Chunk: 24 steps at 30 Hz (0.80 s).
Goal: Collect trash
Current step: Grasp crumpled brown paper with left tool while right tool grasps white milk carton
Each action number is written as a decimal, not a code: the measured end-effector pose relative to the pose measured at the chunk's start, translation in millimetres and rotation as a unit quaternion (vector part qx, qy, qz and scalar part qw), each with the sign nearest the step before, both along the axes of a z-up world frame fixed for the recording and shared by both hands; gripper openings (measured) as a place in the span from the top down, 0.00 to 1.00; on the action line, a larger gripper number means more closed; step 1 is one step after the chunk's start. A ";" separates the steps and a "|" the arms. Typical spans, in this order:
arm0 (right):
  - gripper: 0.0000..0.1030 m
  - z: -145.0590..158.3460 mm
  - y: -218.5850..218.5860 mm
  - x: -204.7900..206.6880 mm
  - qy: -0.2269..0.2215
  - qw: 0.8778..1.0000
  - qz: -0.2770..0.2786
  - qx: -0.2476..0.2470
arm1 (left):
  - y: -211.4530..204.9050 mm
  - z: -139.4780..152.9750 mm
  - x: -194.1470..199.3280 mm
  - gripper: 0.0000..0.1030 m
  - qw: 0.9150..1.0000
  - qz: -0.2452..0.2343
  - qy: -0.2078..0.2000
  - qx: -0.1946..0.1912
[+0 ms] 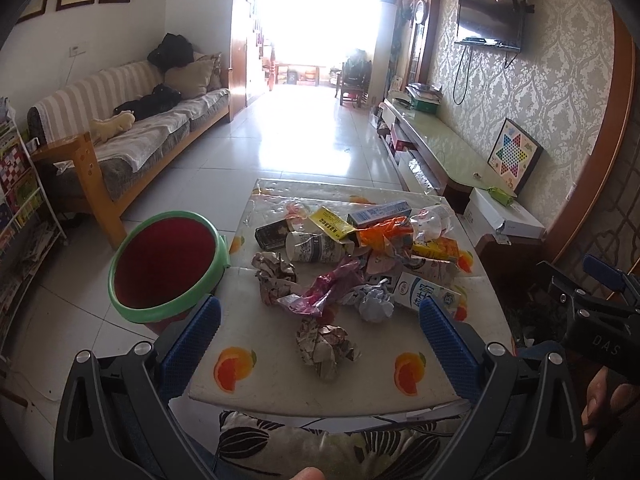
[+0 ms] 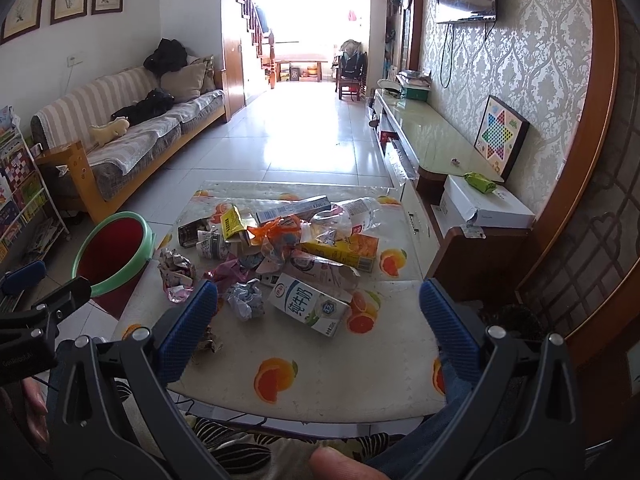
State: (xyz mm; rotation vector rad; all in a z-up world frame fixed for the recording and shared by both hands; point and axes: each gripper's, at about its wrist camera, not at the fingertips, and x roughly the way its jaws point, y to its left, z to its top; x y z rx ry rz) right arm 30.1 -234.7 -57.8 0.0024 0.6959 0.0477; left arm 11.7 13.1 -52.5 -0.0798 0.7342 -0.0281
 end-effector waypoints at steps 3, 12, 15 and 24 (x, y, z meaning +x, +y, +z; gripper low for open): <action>0.03 -22.6 -3.7 14.1 0.031 0.999 0.015 0.012 | 13.2 -18.1 11.9 0.08 0.999 0.011 0.031 -0.020; 0.03 -96.8 13.9 63.6 0.096 0.989 0.090 -0.063 | 3.0 -90.7 57.6 0.08 0.992 -0.011 0.126 -0.028; 0.03 -113.7 15.3 76.0 0.106 0.986 0.113 -0.067 | -8.6 -116.6 72.0 0.08 0.985 -0.030 0.164 -0.054; 0.04 -157.4 19.6 113.3 0.130 0.971 0.163 -0.120 | -31.5 -172.8 100.3 0.08 0.977 -0.020 0.212 -0.024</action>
